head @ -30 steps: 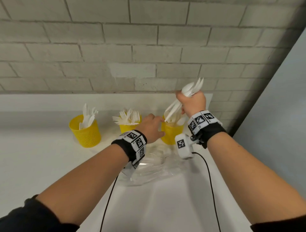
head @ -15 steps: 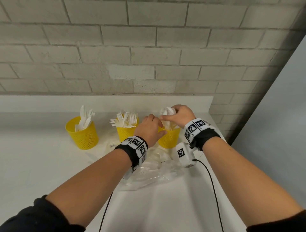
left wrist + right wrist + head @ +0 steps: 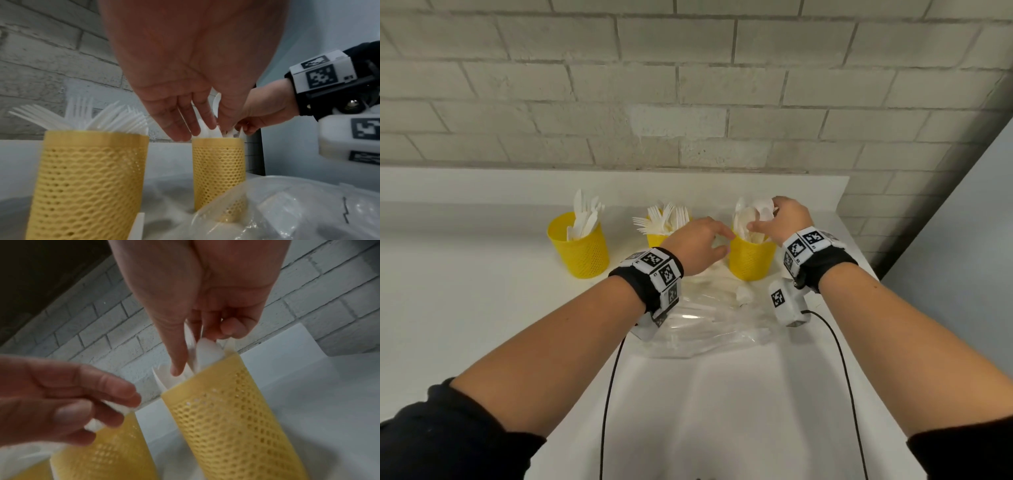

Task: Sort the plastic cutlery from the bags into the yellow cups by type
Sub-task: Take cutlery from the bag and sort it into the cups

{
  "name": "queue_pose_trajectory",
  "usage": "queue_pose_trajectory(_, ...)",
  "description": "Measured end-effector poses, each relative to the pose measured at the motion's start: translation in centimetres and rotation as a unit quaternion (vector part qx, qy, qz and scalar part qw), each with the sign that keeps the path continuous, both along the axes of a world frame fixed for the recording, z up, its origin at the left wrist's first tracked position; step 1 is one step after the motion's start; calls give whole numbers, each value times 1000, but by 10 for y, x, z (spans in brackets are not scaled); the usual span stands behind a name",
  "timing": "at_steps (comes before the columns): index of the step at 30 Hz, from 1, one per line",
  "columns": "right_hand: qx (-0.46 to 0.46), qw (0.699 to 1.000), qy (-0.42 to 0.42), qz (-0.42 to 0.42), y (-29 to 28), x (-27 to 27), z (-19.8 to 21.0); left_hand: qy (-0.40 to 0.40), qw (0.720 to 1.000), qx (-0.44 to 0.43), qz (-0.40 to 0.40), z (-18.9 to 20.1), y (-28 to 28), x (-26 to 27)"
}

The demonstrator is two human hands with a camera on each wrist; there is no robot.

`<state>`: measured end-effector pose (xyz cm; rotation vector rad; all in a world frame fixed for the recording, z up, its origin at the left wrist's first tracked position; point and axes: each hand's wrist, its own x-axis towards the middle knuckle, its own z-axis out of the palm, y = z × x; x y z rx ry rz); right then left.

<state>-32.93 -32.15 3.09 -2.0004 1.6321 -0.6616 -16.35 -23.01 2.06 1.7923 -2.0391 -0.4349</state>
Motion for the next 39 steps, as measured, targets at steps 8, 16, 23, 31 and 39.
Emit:
queue_pose_trajectory(8, -95, 989, -110, -3, 35, 30, 24, 36, 997, 46, 58, -9, 42, 31)
queue_pose_trajectory(16, 57, 948, 121, 289, 93, 90, -41, -49, 979, 112, 164, -34, 88, 79)
queue_pose_trajectory(23, 17, 930, 236, 282, 100, 91, -60, -148, 956, 74, 244, -48, 120, 95)
queue_pose_trajectory(31, 105, 926, 224, 285, 109, 88, -48, 10, 954, 188, 232, -50, 119, 114)
queue_pose_trajectory(39, 71, 939, 147, 304, 133, 100, -64, 52, 968, 90, 230, -45, 119, 112)
